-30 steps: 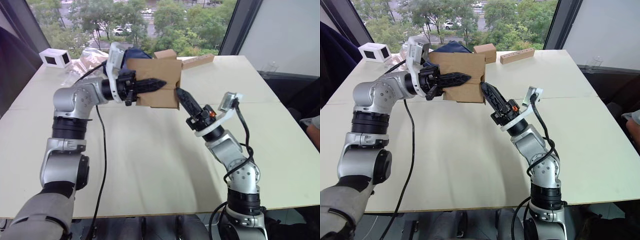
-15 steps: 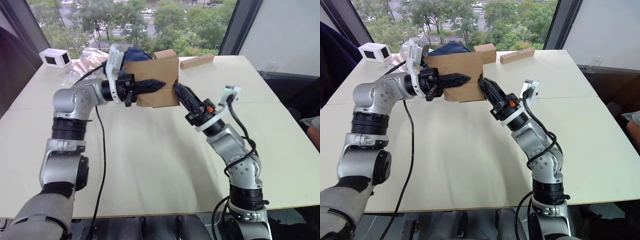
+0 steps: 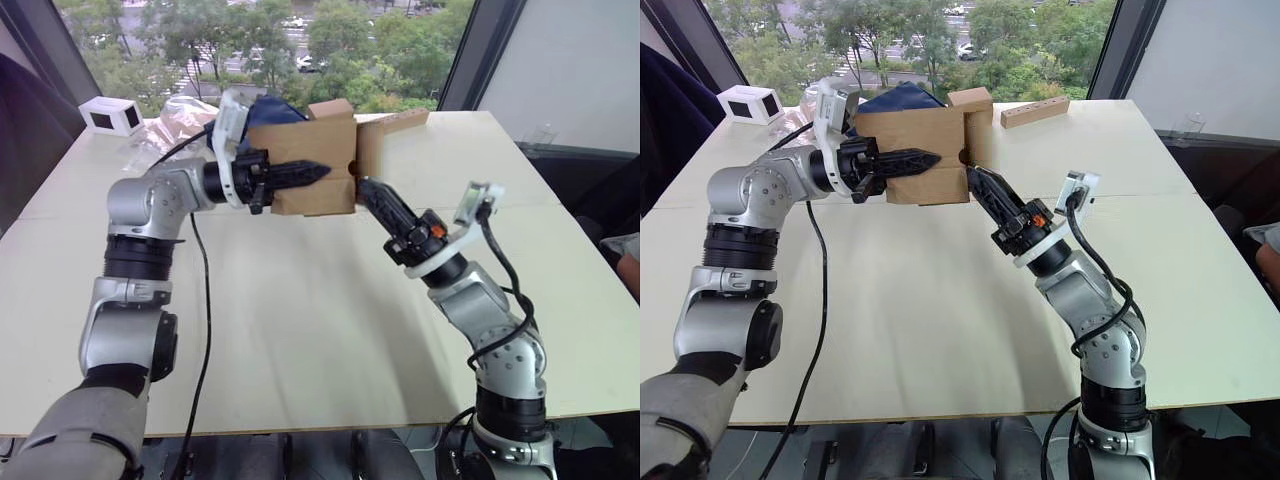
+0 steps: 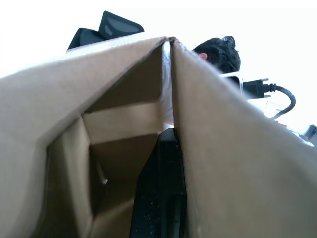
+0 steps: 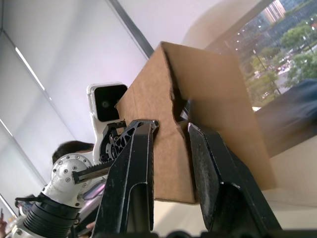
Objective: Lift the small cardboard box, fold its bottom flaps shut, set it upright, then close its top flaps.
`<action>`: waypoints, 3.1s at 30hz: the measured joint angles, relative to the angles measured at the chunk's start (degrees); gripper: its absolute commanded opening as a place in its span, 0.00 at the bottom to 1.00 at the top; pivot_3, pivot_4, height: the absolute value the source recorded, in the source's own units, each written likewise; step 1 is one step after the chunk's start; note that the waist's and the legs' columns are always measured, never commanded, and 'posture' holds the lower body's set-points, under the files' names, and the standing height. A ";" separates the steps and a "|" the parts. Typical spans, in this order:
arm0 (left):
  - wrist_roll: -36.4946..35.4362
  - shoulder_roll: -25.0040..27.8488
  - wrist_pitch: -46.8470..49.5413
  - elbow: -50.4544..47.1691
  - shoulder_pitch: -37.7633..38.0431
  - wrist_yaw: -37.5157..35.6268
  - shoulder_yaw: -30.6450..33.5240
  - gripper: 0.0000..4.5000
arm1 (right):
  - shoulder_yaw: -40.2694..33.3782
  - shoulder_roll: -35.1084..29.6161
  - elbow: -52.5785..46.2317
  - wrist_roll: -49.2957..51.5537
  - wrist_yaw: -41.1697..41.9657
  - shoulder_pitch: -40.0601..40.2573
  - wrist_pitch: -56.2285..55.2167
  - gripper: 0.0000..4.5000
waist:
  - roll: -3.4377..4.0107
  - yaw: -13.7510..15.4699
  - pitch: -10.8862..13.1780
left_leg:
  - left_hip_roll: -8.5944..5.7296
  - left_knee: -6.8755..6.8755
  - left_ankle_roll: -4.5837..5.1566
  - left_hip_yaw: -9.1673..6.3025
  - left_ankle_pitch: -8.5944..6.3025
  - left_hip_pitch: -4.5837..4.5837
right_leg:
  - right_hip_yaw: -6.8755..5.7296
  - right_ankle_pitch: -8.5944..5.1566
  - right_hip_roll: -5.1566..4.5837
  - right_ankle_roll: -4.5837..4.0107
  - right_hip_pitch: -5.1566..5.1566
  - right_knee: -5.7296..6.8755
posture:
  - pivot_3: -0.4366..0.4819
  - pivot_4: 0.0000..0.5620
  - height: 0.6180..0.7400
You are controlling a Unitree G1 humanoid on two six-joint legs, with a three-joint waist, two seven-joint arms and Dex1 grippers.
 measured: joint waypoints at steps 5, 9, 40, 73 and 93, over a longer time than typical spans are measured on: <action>0.25 0.00 0.00 0.02 0.00 -0.04 -0.01 0.00 | -0.18 0.33 0.00 1.30 -0.86 0.71 -0.35 0.00 | 0.00 0.02 0.00 | 0.00 0.00 0.00 0.00 0.00 0.00 | 0.00 0.00 0.00 0.00 0.00 0.00 | 0.48 0.27 1.00; 0.27 0.00 0.00 0.02 0.00 -0.15 -0.01 0.00 | -0.16 0.33 0.00 1.68 -0.99 1.30 -0.62 0.00 | 0.00 0.01 0.00 | 0.00 0.00 0.00 0.00 0.00 0.00 | 0.00 0.00 0.00 0.00 0.00 0.00 | 0.48 0.27 1.00; -3.62 3.54 6.40 -5.81 0.16 -2.22 0.10 0.00 | -3.55 -6.98 13.34 8.06 5.15 -7.06 -0.42 0.68 | 0.03 0.33 0.01 | 0.05 0.06 0.05 0.02 -0.03 -0.01 | 0.02 0.00 0.01 0.00 0.03 -0.02 | 0.48 0.27 1.00; -3.65 2.19 6.11 -5.39 0.17 -0.51 0.75 0.00 | -2.00 5.79 8.60 12.84 1.72 -2.34 -2.24 0.37 | 0.03 -0.02 0.01 | 0.05 0.06 0.05 0.01 -0.03 -0.01 | 0.02 0.00 0.02 0.00 0.01 0.00 | 0.48 0.27 1.00; -5.05 -0.76 4.17 -5.38 0.72 3.25 1.98 0.00 | 0.05 10.57 8.60 6.95 -0.76 -4.18 -6.48 0.37 | 0.03 -0.11 0.01 | 0.05 0.06 0.04 0.01 -0.02 -0.01 | 0.01 0.00 0.02 0.00 0.00 0.01 | 0.48 0.27 1.00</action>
